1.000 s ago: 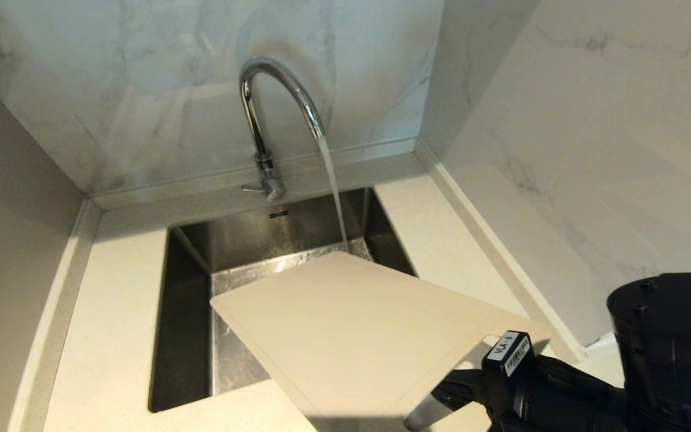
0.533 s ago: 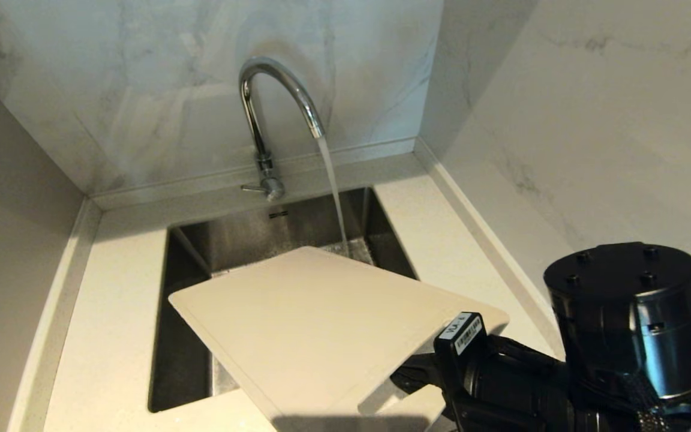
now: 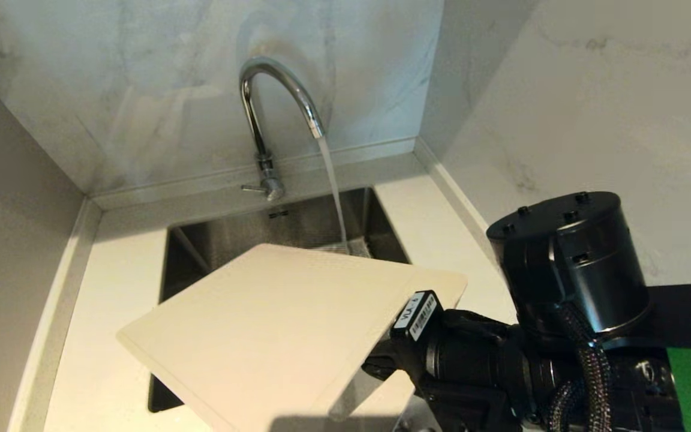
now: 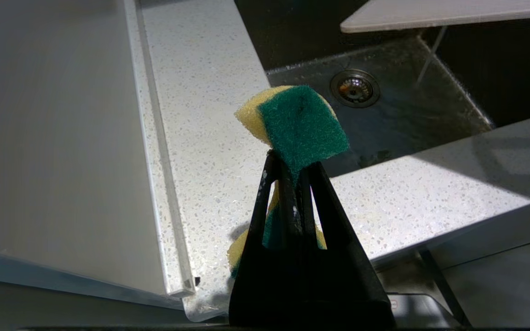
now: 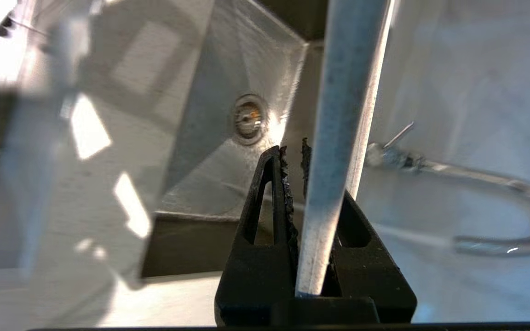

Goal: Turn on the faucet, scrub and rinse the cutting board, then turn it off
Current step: Scrub the cutting board underwater

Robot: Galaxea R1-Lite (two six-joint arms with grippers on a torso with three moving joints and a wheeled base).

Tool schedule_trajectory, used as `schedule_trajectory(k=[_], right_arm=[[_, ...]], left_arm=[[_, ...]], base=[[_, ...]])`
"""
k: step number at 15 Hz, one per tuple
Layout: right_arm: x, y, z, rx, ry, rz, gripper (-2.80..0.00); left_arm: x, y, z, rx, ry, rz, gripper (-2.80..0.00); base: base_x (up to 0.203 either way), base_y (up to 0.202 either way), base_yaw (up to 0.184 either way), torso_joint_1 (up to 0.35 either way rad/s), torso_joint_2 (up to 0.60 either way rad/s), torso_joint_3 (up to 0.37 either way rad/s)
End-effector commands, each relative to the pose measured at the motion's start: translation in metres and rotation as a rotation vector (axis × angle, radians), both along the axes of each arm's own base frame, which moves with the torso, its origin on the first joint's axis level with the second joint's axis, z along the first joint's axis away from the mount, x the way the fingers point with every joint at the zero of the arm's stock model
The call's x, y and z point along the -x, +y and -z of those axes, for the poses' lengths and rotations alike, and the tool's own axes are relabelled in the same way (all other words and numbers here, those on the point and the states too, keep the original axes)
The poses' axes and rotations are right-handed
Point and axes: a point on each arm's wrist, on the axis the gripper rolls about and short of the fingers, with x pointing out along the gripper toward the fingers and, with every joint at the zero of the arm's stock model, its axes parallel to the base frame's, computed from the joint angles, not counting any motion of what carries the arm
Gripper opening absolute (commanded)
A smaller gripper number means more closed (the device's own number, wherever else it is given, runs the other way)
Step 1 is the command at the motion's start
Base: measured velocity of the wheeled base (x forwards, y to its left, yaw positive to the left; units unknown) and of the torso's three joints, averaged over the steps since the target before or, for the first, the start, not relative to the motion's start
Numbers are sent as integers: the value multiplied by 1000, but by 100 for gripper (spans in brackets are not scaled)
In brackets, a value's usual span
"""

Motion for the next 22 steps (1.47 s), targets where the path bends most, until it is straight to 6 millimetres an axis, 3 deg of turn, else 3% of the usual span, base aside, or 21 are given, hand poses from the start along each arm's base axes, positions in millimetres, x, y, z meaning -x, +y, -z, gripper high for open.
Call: schedule_trajectory(k=[1,7,10,15,22], right_arm=[[-3,3,1,30,-23,-48,-280],[-46,-6,-12,135,-199,-175,-280],[-56,-8,-14,250,-217,-250,-280],[-66,-2,-8,337,-277,-331,-280],[-104,19,-2,411,-364,-386,-280]], left_arm=[[0,0,0,1,0,0,-280],[0,0,0,4,0,0,-280],[0,0,0,4,0,0,-280],[0,0,0,4,1,0,-280],[0,0,0,6,0,0,-280]], base=[[0,0,0,0,0,0],[0,0,0,0,0,0],[0,0,0,0,0,0],[0,0,0,0,0,0],[0,0,0,0,0,0]])
